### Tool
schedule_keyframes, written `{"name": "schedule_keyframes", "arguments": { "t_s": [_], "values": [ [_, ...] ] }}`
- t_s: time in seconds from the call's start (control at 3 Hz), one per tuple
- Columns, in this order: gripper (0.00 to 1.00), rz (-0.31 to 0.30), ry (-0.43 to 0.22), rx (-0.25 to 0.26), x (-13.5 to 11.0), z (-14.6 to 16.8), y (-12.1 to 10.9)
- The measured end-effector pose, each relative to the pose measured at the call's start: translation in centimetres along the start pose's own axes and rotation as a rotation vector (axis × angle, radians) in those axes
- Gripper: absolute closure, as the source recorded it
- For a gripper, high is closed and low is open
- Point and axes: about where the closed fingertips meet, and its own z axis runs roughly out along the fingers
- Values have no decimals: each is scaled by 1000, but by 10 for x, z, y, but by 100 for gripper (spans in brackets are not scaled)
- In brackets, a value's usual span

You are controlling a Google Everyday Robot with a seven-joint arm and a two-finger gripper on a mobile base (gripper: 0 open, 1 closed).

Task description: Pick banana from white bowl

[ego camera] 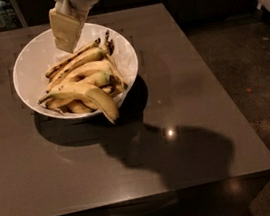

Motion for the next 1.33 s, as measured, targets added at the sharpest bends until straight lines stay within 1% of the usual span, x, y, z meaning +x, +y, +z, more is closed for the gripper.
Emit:
{"name": "schedule_keyframes", "arguments": {
  "t_s": [1.0, 1.33],
  "values": [
    [12, 0, 0, 0, 0, 0, 0],
    [0, 0, 0, 0, 0, 0, 0]
  ]
}}
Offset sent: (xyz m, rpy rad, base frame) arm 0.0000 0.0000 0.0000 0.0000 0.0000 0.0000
